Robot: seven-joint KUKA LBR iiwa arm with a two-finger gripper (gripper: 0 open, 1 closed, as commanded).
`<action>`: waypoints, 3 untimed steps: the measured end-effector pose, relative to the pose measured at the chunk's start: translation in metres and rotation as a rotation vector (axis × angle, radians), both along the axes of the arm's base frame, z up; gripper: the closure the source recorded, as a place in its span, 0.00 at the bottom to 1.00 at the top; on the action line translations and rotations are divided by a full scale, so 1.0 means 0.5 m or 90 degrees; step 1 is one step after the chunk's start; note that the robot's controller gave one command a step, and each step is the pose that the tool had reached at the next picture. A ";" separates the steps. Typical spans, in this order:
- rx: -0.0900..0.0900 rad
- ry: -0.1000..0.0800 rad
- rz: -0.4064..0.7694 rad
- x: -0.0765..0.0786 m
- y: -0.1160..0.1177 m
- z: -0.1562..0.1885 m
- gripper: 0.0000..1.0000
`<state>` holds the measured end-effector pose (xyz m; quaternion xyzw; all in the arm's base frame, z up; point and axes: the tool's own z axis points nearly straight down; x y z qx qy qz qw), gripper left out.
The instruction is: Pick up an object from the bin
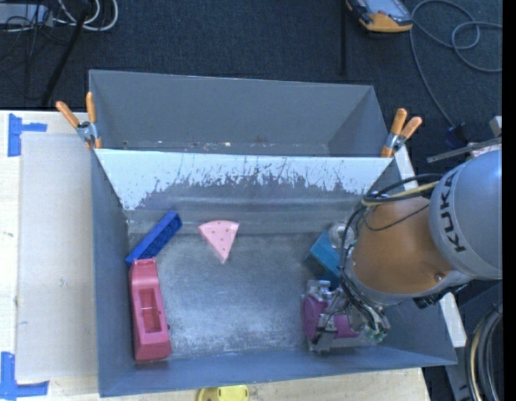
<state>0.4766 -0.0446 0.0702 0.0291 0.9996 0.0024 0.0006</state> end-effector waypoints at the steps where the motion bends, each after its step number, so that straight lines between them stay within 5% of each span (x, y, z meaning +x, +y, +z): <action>1: 0.000 -0.001 0.000 0.000 0.000 -0.001 1.00; 3: -0.001 0.002 0.001 -0.002 0.000 0.011 1.00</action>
Offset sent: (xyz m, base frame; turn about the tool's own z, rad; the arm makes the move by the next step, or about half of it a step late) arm 0.0000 -0.0001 0.0158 0.0000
